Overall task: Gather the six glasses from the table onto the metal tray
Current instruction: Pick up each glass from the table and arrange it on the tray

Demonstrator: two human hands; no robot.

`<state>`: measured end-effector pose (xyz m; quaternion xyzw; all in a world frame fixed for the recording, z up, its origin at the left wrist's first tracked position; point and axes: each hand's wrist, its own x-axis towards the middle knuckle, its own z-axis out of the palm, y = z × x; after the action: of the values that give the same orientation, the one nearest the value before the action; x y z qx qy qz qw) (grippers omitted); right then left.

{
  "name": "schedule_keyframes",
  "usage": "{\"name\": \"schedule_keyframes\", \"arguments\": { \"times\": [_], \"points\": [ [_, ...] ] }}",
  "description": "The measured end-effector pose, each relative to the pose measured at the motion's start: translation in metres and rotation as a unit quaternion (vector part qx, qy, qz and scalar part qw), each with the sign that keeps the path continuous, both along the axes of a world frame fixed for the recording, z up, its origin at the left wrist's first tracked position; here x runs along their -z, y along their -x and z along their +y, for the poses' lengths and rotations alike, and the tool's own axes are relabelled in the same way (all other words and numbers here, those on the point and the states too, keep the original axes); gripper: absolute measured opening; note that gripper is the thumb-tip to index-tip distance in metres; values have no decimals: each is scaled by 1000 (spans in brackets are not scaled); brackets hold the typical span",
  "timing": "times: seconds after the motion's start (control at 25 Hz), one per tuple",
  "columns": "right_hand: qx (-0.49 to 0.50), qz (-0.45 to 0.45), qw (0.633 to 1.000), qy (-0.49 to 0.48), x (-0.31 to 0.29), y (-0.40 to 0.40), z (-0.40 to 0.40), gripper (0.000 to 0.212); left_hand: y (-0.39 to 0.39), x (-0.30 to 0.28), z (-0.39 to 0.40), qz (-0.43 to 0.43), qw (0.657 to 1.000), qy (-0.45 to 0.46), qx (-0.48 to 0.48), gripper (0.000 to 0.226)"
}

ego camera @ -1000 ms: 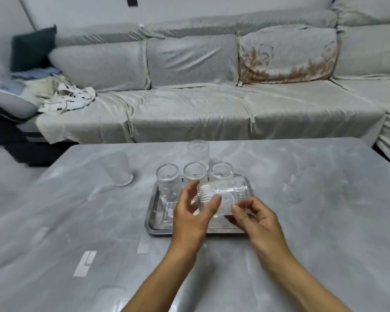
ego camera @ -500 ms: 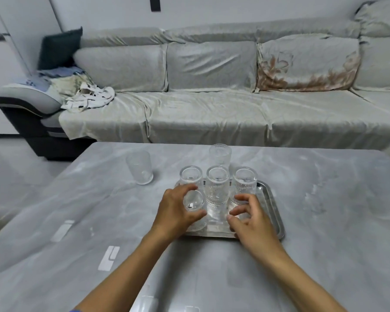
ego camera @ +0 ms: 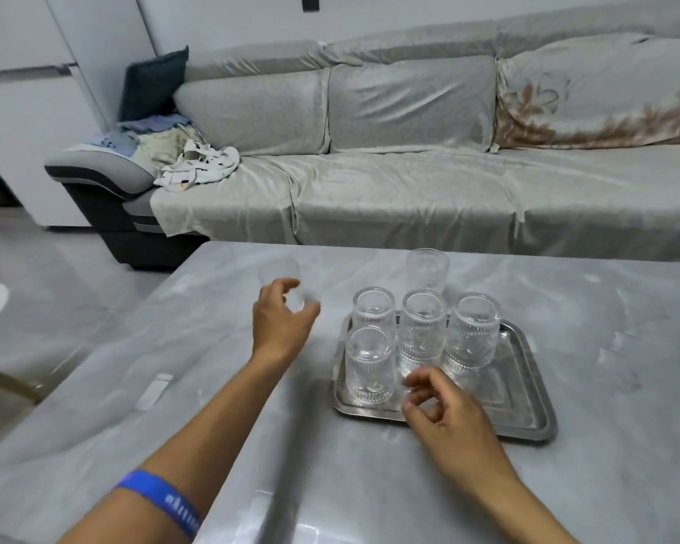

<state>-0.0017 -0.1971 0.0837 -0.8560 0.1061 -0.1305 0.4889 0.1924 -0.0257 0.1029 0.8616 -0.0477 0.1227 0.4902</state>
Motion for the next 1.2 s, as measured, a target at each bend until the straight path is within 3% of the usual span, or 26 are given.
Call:
{"name": "schedule_keyframes", "arguments": {
  "times": [0.12, 0.2, 0.32, 0.44, 0.52, 0.6, 0.72, 0.8, 0.92, 0.96, 1.08, 1.2],
  "points": [
    [-26, 1, 1000, -14, 9, 2, 7, 22, -57, 2, 17, 73, 983, -154, -69, 58],
    [-32, 10, 999, -25, 19, 4, 6, 26, -80, 16, 20, 87, 972, -213, -41, 39],
    [-11, 18, 998, -63, 27, 5, -2, 27, -83, 27, 24, 28, 986, -164, -32, 17],
    [49, -29, 983, -175, 9, -2, -13, 25, -56, 10, 21, -9, 1000, -11, 6, 17],
    [85, -66, 954, -279, -15, -11, -15, 21, -22, -14, 9, -45, 995, 66, 67, 18],
    [84, -55, 900, -424, -41, -19, -16, 22, 22, -37, -9, -88, 978, 83, 169, 18],
    [40, -3, 803, -595, -69, -17, -19, 34, 83, -50, -36, -135, 942, 44, 305, 18],
    [47, -6, 787, -615, -72, -9, -23, 31, 108, -44, -49, -148, 926, 1, 347, 16],
    [91, -49, 812, -575, -65, 1, -31, 13, 115, -31, -48, -93, 917, -6, 389, 26],
    [121, -76, 838, -527, -59, 0, -36, 17, 112, -25, -44, -82, 924, -1, 373, 33],
    [198, -89, 952, -218, -42, -5, -47, 53, 93, -8, -29, -96, 972, -64, 203, 34],
    [131, -64, 989, 30, -15, -13, -43, 63, 80, 4, -25, -78, 969, -158, 172, 26]
  ]
}}
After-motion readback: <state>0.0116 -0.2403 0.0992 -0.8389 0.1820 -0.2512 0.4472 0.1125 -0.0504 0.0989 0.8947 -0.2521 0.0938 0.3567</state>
